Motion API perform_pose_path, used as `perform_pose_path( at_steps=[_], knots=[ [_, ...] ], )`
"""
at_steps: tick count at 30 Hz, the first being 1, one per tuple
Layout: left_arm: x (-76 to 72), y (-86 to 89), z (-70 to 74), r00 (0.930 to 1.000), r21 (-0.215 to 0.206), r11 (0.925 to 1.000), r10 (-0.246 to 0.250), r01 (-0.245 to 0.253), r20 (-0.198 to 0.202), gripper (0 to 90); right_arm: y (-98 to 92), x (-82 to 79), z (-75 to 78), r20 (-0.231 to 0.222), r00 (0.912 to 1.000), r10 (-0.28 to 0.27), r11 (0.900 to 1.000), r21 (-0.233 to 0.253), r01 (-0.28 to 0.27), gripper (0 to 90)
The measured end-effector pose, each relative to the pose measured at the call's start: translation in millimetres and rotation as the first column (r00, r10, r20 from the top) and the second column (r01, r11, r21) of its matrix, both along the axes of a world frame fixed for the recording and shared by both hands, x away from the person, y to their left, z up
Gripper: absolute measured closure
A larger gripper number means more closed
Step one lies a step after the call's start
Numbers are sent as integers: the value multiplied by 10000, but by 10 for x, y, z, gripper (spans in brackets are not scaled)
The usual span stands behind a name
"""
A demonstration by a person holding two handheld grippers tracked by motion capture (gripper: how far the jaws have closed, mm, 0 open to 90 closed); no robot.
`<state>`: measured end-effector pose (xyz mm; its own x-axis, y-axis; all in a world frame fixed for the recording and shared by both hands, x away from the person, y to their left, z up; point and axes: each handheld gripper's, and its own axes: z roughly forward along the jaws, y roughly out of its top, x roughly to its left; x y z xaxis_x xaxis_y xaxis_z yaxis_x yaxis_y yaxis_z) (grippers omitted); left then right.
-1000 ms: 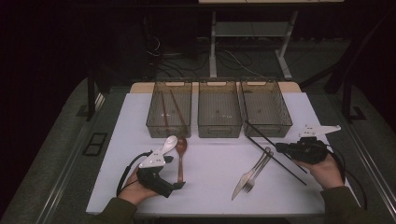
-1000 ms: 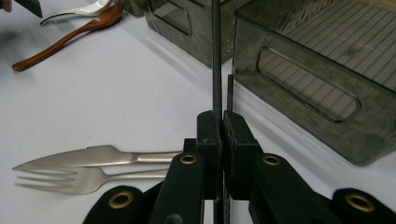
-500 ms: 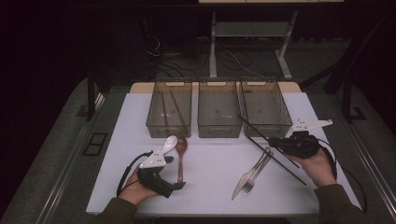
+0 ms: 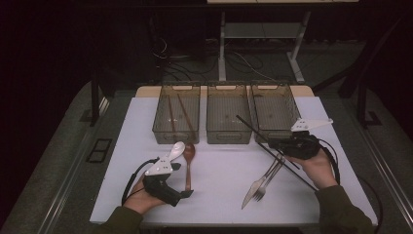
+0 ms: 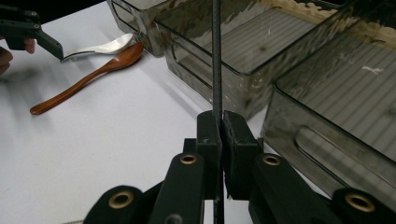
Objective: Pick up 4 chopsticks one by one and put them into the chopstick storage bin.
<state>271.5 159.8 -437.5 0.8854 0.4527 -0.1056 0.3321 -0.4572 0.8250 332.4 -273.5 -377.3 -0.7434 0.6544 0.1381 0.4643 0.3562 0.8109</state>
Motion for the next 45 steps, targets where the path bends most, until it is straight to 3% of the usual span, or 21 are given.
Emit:
perform_pose_path(
  at_steps=[27,45],
  knots=[
    [-2,-8,-7,9999,-58,10000,79,-80,-90,0,601,205,20,163,9990,421,9990,-176,-418,860],
    [-7,-15,-3,10000,-107,9999,56,-56,-78,0,1200,573,132,-271,9988,418,9973,-589,-434,860]
  ],
)
